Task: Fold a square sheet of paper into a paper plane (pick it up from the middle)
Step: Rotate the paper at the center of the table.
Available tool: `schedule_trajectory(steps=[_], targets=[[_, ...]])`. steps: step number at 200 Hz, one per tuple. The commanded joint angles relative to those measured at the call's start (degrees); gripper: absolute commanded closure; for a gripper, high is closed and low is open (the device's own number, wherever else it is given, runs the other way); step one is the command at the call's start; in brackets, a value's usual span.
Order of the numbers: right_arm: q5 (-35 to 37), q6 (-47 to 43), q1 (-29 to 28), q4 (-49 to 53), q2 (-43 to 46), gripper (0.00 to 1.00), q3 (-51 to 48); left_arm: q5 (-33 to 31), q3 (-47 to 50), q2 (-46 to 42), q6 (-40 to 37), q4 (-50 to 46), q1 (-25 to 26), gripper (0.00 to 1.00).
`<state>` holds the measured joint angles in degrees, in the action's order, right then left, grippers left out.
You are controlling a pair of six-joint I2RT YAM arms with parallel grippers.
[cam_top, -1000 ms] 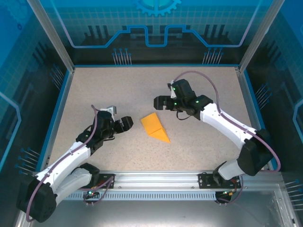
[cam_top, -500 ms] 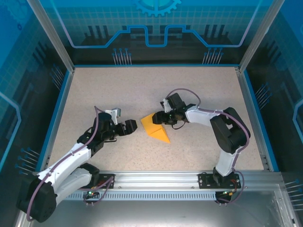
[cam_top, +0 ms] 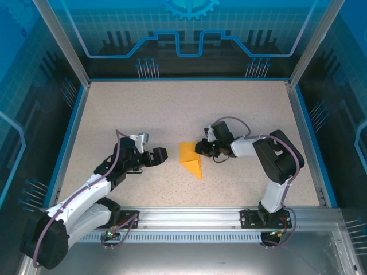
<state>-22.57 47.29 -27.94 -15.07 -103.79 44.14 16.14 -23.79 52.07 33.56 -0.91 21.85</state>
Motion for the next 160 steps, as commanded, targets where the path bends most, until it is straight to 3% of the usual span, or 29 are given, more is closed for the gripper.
schedule_trajectory(steps=[1, 20, 43, 101, 160], targets=[[2.4, 12.2, -1.7, -12.7, 3.2, 0.87, -6.0, 2.7, 0.4, 0.5, 0.7, 1.7, -0.6, 0.05], [6.9, 14.1, -3.7, -11.8, 5.2, 0.83, -7.7, 4.0, 0.2, 1.2, 1.3, 2.7, -0.6, 0.05], [7.3, 12.6, -4.6, -9.6, 6.2, 0.76, -7.3, 5.5, -0.5, 2.5, 1.3, 3.4, -0.6, 0.05], [14.7, 1.7, -4.2, 9.7, 22.3, 0.41, -8.5, 8.2, 0.3, 4.8, 1.9, 6.5, -0.6, 0.05], [9.9, -4.6, -5.1, 12.3, 33.8, 0.15, -11.5, 9.9, -1.2, 10.8, 2.4, 10.2, -0.5, 0.04]])
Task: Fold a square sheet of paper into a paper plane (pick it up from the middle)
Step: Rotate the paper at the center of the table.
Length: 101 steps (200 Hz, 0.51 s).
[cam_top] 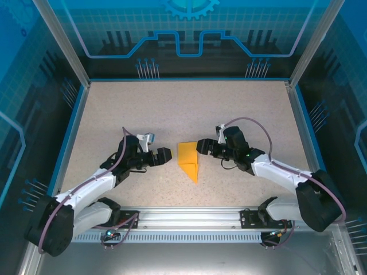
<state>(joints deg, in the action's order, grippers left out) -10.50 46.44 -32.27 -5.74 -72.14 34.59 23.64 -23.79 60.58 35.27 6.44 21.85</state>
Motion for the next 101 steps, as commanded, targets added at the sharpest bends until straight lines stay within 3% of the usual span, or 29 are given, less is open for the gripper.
schedule_trajectory(steps=[1, 28, 41, 58, 87, 101], targets=[[-2.3, -3.8, -0.8, 2.8, 2.2, 0.15, -1.9, 2.4, -1.2, 2.4, 0.7, 2.9, -0.5, 0.04], [-8.9, -5.3, -0.8, 5.5, 2.1, 0.17, -0.8, 2.6, -2.0, 5.2, 0.9, 3.9, -0.5, 0.05], [-9.3, -6.4, -1.6, 9.5, -0.1, 0.27, 1.4, 2.4, -2.2, 6.1, 0.9, 4.2, -0.5, 0.05], [-9.9, -6.7, -4.2, 9.0, -3.7, 0.51, 2.3, 2.4, -2.6, 7.4, 1.1, 4.5, -0.5, 0.05], [-10.5, -6.1, -9.2, 5.3, -8.4, 0.64, 4.4, 2.2, -2.9, 8.2, 0.9, 3.7, -0.5, 0.05], [-6.8, -6.7, -10.8, 8.0, -9.9, 0.68, 6.4, 2.1, -2.7, 7.9, 0.8, 3.6, -0.5, 0.05]])
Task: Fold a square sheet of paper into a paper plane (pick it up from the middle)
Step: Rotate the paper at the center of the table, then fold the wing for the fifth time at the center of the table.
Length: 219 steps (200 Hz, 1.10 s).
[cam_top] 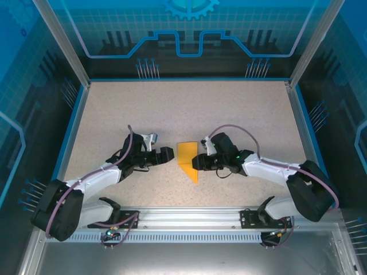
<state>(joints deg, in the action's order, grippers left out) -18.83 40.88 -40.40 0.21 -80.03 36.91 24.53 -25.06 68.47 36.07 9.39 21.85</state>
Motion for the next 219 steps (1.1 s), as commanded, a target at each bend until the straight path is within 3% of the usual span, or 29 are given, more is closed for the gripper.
schedule_trajectory(steps=[1, 37, 99, 151, 219], targets=[[1.7, -1.2, -2.8, 2.1, -2.1, 0.68, 4.3, 1.2, -1.4, 0.0, 0.0, 0.6, -0.5, 0.05], [3.4, -1.8, -1.9, 3.5, -5.7, 0.72, 5.2, 1.6, -1.4, 0.6, 0.0, 0.8, -0.5, 0.05], [0.4, -0.8, 1.2, -0.9, -12.0, 0.73, 3.8, 3.3, -2.3, 2.0, 0.7, 1.6, -0.5, 0.06], [-4.0, 1.4, 5.0, -10.2, -14.2, 0.73, -2.1, 5.8, -3.6, 5.5, 1.6, 2.5, 0.0, 0.07], [-7.7, 4.9, 8.5, -21.4, -15.9, 0.73, -8.4, 5.0, -8.0, 13.9, 5.1, 3.7, 4.4, 0.09]])
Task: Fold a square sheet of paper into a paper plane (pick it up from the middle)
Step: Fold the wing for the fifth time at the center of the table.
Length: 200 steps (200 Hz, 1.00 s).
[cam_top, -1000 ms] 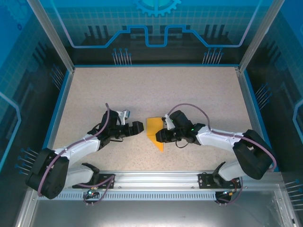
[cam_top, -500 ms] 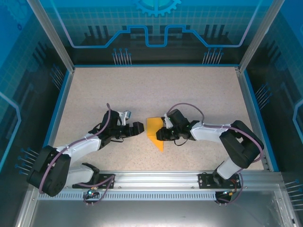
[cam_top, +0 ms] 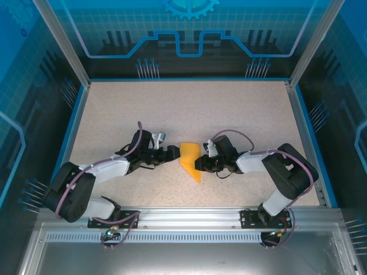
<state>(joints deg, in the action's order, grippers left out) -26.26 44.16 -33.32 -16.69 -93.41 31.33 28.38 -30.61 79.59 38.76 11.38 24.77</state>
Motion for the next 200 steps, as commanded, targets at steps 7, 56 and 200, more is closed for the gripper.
schedule_trajectory(steps=[7, 56, 200], targets=[[-0.3, 1.7, 1.7, -4.7, -2.7, 0.73, -3.0, 1.0, -3.0, 3.8, 2.7, 2.0, 2.0, 0.11], [0.0, 2.1, 2.1, -5.5, -3.8, 0.72, -3.6, -1.1, -4.5, 9.1, 7.3, 3.2, 3.6, 0.15], [0.4, 2.0, 2.4, -5.2, -5.2, 0.72, -3.8, 3.6, -7.8, 16.3, 8.7, 7.6, 5.3, 0.23]])
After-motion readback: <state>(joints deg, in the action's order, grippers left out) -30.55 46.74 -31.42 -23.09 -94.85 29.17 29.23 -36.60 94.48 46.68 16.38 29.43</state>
